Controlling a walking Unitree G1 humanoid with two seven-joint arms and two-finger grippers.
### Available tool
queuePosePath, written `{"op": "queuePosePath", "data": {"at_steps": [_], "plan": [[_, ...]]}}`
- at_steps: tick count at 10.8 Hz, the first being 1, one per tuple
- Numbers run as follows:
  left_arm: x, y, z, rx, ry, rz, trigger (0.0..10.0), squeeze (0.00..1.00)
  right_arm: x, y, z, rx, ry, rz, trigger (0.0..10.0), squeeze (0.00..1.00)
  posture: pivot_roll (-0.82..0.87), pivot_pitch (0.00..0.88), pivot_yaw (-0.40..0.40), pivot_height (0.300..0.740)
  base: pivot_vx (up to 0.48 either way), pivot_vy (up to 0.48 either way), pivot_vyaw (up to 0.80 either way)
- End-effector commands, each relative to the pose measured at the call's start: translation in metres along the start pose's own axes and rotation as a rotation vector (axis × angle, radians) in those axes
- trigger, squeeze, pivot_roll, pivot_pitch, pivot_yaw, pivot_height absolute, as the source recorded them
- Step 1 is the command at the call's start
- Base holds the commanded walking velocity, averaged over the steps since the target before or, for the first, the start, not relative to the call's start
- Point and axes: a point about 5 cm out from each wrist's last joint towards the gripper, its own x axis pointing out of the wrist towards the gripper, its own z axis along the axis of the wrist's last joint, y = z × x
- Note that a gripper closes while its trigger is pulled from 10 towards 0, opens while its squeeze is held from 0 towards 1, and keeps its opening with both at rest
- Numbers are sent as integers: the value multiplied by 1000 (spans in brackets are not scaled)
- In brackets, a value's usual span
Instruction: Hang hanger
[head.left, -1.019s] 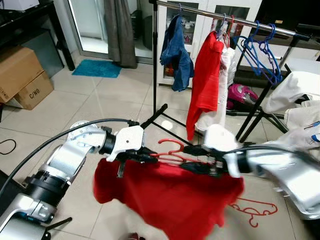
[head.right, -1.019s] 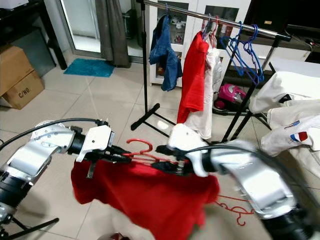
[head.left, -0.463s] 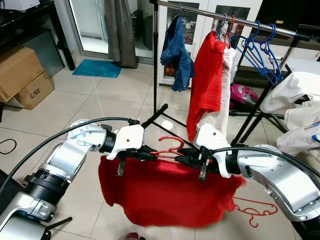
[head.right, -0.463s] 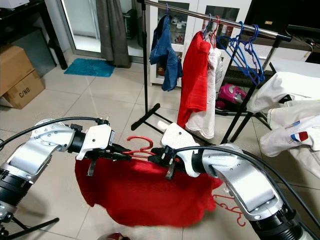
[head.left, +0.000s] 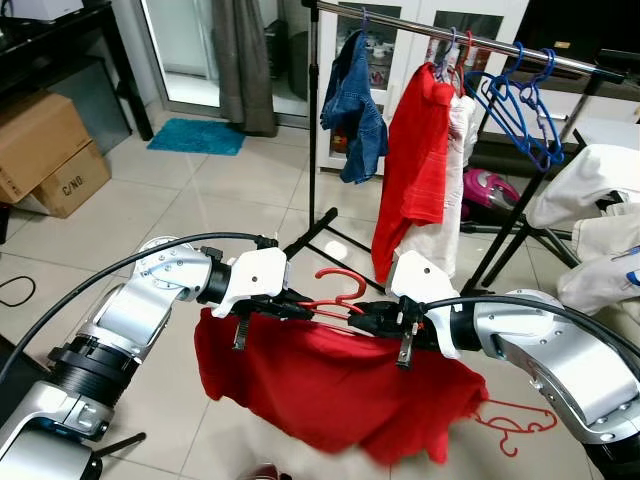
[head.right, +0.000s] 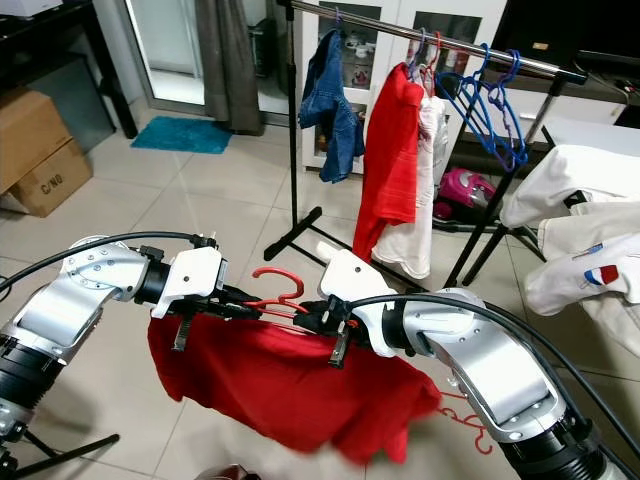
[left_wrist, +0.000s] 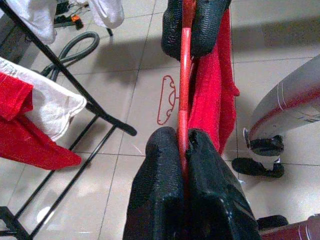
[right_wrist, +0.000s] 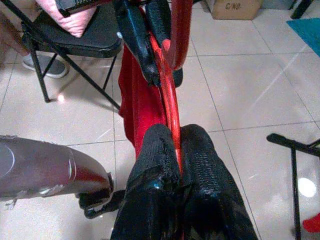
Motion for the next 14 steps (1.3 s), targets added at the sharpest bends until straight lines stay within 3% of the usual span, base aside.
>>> {"op": "queuePosePath", "data": {"at_steps": [1, 2, 3, 5, 6, 10, 13, 14], "plan": [[-2, 6, 6, 41, -28, 30, 0, 0, -3, 2, 11, -38, -64, 15, 0, 0, 78, 0, 13, 740, 0, 0, 0], [-2, 8, 8, 14, -66, 38, 10000, 0, -4, 2, 12, -45, -74, 26, 0, 0, 78, 0, 13, 740, 0, 0, 0], [-5, 8, 9, -31, -85, 8, 10000, 1000, -5, 4, 13, -56, -84, 44, 0, 0, 78, 0, 13, 740, 0, 0, 0], [-12, 13, 15, 18, -104, 25, 10000, 1000, -7, 6, 11, -62, -84, 60, 0, 0, 76, 0, 17, 740, 0, 0, 0], [-15, 15, 16, 15, -109, 39, 10000, 0, -7, 5, 10, -63, -79, 61, 0, 0, 78, 0, 18, 740, 0, 0, 0], [-38, 23, 26, 35, -136, 82, 10000, 0, -8, 1, -11, -9, -12, -14, 0, 0, 91, 0, 23, 740, 0, 0, 0], [-32, 20, 29, 19, -161, 61, 10000, 0, -4, 4, -9, -6, -34, -10, 0, 0, 87, 0, 30, 740, 0, 0, 0], [-40, 20, 27, -18, -165, 91, 10000, 0, -4, 3, -18, 17, 0, -43, 0, 0, 84, 0, 35, 740, 0, 0, 0]]}}
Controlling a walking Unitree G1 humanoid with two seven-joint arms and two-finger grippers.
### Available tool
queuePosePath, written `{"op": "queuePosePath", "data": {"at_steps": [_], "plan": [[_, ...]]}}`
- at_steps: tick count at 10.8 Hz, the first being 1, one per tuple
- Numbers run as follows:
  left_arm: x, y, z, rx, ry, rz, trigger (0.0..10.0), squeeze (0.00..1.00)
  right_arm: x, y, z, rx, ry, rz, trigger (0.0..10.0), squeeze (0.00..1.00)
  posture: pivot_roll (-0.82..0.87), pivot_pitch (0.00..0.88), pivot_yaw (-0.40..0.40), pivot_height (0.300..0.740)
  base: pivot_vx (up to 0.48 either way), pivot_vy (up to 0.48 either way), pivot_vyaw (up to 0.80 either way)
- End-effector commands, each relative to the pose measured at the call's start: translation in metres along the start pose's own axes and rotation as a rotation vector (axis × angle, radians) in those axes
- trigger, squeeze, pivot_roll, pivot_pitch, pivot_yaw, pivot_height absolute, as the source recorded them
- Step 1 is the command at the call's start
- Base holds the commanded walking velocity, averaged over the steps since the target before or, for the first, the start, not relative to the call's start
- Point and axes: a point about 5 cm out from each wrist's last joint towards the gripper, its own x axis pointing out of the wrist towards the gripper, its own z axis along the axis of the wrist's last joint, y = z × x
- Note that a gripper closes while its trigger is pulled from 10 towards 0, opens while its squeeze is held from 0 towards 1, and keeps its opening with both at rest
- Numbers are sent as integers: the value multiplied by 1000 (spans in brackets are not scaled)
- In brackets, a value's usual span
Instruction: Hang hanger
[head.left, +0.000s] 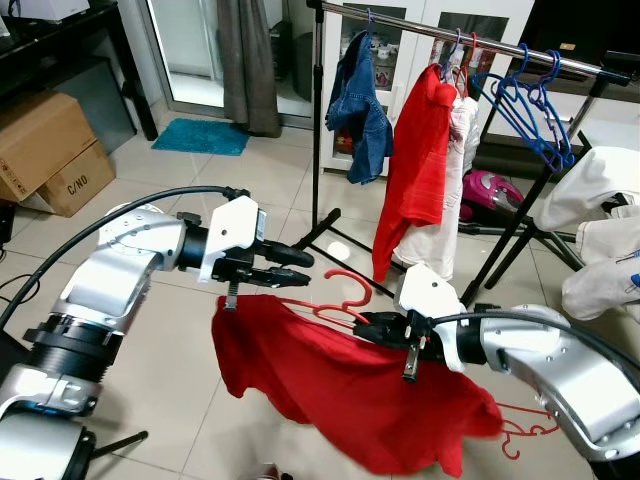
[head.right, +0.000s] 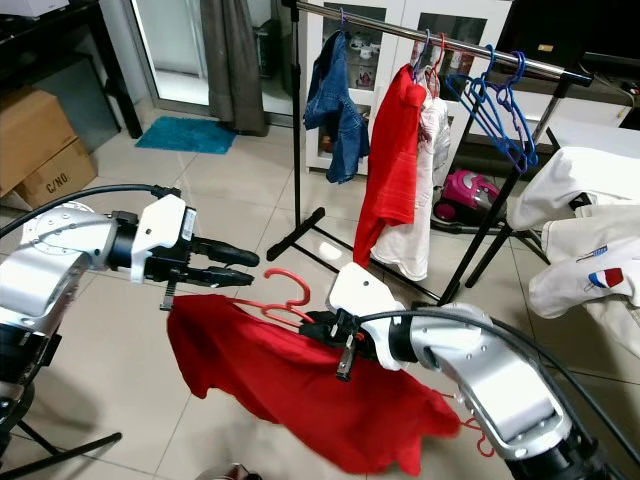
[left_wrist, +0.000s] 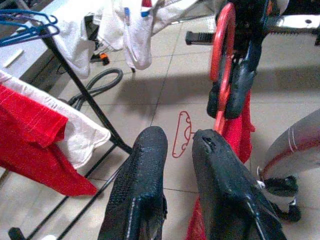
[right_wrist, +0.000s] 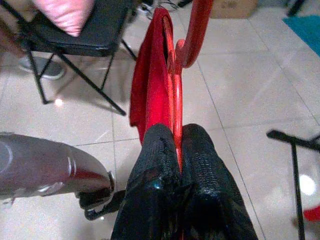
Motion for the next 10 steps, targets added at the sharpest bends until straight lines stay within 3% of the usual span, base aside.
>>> {"op": "queuePosePath", "data": {"at_steps": [1, 3, 4, 6, 7, 8, 10], "plan": [[-13, 2, 2, -5, 1, 52, 10000, 27, -2, -5, -5, 19, 20, -58, 0, 0, 82, 0, 36, 740, 0, 0, 0], [-51, 0, -10, -61, 46, 316, 10000, 0, -1, -15, -29, 153, 15, -259, 0, 0, 98, 0, 14, 740, 0, 0, 0], [-61, -4, -16, -84, 39, 467, 10000, 0, 0, -20, -37, 199, -8, -359, 0, 0, 106, 0, 4, 740, 0, 0, 0], [-59, -12, -25, -134, 38, 702, 10000, 0, -1, -23, -42, 271, -95, -503, 0, 0, 112, 0, 0, 740, 0, 0, 0], [-44, -22, -47, -274, 115, 899, 10000, 0, -3, -23, -46, 308, -166, -643, 353, 0, 122, 0, -3, 740, 0, 0, 0], [-16, -40, -56, -354, 49, 996, 10000, 0, -8, -17, -54, 360, -193, -758, 10000, 0, 110, 0, 6, 740, 0, 0, 0], [7, -50, -58, -383, 43, 1125, 10000, 0, -15, -16, -64, 361, -132, -922, 10000, 0, 88, 0, 26, 740, 0, 0, 0]]}}
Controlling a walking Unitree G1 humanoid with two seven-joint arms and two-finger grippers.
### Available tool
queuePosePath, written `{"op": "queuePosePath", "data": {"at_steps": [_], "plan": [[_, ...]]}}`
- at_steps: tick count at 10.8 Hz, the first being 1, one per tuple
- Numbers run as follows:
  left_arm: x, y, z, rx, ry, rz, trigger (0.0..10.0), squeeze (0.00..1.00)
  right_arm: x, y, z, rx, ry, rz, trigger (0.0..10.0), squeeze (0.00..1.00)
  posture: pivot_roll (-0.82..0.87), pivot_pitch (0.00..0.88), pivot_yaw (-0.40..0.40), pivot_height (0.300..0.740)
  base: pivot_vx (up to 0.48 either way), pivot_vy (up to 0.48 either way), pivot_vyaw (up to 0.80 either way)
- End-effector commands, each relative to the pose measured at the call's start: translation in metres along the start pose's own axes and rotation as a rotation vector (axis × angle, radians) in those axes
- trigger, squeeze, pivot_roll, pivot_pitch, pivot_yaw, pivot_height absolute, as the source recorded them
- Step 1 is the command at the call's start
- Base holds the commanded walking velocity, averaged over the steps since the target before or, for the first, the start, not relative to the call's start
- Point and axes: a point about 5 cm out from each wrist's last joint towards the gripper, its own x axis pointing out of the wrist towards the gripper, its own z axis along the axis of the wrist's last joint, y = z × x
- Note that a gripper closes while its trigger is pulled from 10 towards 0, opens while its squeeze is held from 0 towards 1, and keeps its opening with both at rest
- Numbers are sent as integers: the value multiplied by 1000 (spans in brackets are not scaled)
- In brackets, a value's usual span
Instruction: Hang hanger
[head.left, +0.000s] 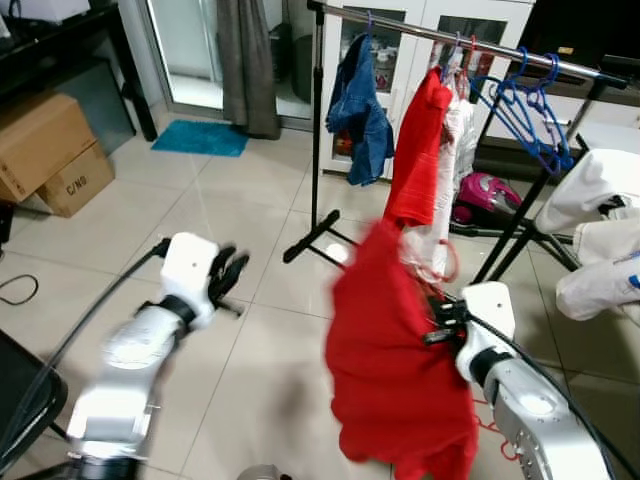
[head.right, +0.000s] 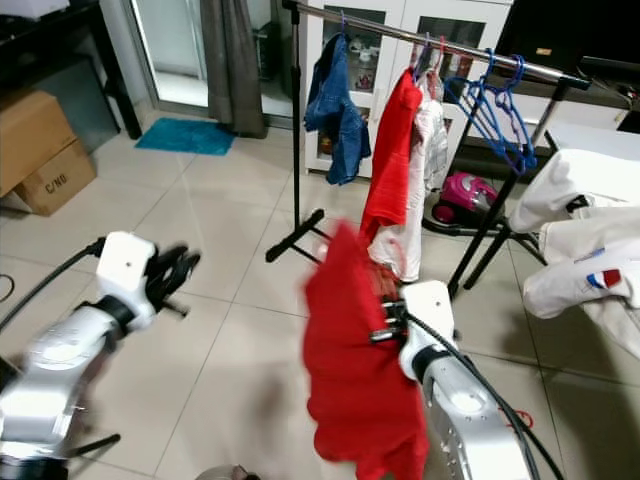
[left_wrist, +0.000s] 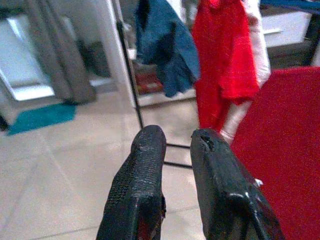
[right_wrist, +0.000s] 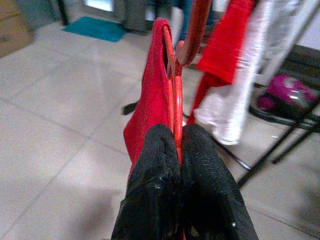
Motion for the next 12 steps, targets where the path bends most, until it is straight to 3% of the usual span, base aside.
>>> {"op": "queuePosePath", "data": {"at_steps": [1, 3, 4, 6, 9, 10, 12], "plan": [[-2, -1, -2, 4, 9, 53, 10000, 0, -2, -8, 9, -15, -50, -68, 10000, 0, 81, 0, 28, 740, 0, 0, 0], [-2, -8, 0, 24, -5, 116, 10000, 0, -4, -15, 7, 29, -70, -126, 10000, 0, 88, 0, 13, 740, 0, 0, 0], [-1, -14, 6, 5, -33, 101, 10000, 0, -5, -11, 9, 125, -97, -98, 10000, 0, 91, 0, 13, 740, 0, 0, 0], [-1, -18, 8, -3, -38, 97, 10000, 0, -2, 0, 13, 81, -101, -37, 10000, 0, 92, 0, 14, 740, 272, 0, 400], [-2, -20, 7, 7, -26, 78, 10000, 0, 0, 3, 14, 104, -103, -19, 10000, 0, 97, 0, 17, 740, 305, 0, 800], [-4, -19, 6, 11, -21, 78, 10000, 0, 0, 3, 15, 157, -117, -23, 10000, 0, 97, 0, 19, 740, 319, 0, 0], [-5, -18, 6, 16, -13, 74, 10000, 0, -1, 6, 15, 124, -107, -6, 10000, 0, 103, 0, 23, 740, 343, 0, 0]]}}
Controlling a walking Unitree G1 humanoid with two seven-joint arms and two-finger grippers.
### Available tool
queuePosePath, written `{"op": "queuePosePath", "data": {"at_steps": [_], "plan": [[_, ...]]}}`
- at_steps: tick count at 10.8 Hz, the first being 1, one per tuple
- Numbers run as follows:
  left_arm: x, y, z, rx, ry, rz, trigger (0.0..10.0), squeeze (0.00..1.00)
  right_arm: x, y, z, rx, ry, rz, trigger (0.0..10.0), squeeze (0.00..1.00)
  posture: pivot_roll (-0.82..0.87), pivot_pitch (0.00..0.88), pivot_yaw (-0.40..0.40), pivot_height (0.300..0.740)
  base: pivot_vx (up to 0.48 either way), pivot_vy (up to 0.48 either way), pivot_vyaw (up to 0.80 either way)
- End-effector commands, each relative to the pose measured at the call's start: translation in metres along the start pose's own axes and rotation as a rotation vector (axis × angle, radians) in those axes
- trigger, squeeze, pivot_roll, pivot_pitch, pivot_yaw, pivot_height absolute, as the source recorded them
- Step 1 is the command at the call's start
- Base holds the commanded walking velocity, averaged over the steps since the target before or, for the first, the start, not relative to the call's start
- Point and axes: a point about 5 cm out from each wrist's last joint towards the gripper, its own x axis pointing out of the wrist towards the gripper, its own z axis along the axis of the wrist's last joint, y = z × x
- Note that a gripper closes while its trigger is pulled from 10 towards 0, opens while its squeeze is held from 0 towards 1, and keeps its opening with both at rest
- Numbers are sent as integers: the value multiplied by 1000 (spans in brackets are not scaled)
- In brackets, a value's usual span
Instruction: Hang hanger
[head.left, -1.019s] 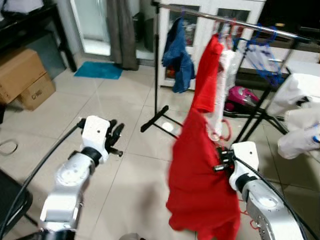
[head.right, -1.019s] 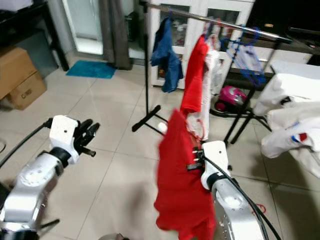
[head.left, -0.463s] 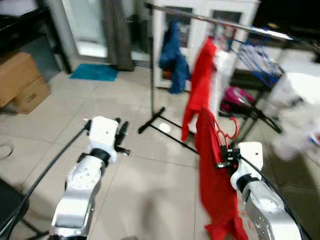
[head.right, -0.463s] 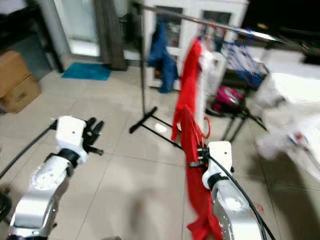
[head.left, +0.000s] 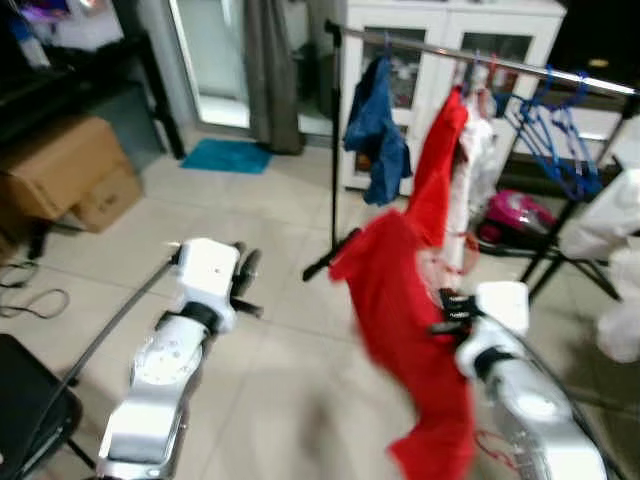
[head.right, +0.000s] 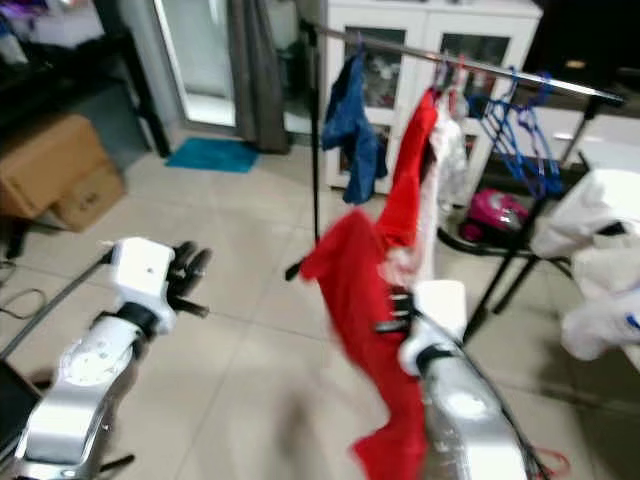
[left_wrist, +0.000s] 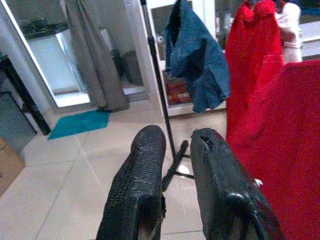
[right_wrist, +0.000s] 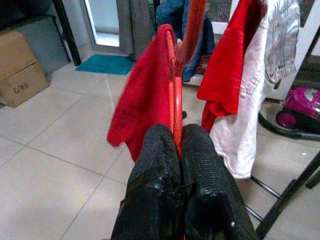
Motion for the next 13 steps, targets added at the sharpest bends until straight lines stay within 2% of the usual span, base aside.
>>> {"op": "queuePosePath", "data": {"at_steps": [1, 5, 8, 10, 13], "plan": [[-2, 9, 1, 13, 9, 22, 10000, 0, 2, 8, 10, 5, -49, 25, 10000, 0, 103, 0, 23, 740, 360, 0, 0], [-4, 11, 2, 18, 13, 19, 10000, 0, 3, 11, 18, -9, -70, 48, 10000, 0, 109, 4, 23, 740, 358, 0, 0], [-8, 7, 0, 23, 22, -51, 10000, 0, 6, 15, 29, 1, -104, 66, 10000, 0, 111, 0, 18, 740, 356, 0, 0], [-8, 8, 1, 25, 21, -51, 10000, 0, 7, 17, 30, 2, -103, 92, 10000, 0, 114, 0, 16, 740, 354, 0, -800], [-9, 8, 3, 30, 14, -62, 10000, 0, 7, 23, 35, -10, -114, 129, 10000, 0, 120, 0, 14, 740, 347, 0, 0]]}}
